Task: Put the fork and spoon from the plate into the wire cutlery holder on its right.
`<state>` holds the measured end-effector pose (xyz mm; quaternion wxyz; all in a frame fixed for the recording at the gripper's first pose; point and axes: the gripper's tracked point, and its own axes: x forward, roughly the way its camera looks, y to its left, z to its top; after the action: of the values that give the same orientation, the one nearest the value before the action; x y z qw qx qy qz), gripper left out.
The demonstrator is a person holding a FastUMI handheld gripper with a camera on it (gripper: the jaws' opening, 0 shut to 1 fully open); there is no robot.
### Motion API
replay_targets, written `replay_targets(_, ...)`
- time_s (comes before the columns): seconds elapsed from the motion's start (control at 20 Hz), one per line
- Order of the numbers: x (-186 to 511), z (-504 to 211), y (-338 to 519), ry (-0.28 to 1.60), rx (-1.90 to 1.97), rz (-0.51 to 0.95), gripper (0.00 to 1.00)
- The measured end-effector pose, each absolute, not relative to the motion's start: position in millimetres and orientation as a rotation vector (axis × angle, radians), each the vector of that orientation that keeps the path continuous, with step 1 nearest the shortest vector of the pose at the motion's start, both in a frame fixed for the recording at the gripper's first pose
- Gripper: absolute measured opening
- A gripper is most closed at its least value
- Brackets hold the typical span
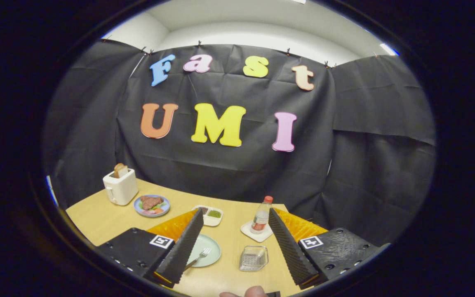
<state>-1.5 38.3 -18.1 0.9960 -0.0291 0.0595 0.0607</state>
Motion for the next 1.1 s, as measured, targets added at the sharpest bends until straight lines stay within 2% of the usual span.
replay_targets(0.25,2,-72,69,0.368,-0.068,0.212,0.95)
replay_targets(0.55,-2,-168,107,0.779,-0.019,0.266,0.96)
replay_targets(0.9,1,-240,132,1.140,0.059,0.241,0.96)
replay_targets(1.1,6,-271,139,1.263,0.050,0.208,0.97)
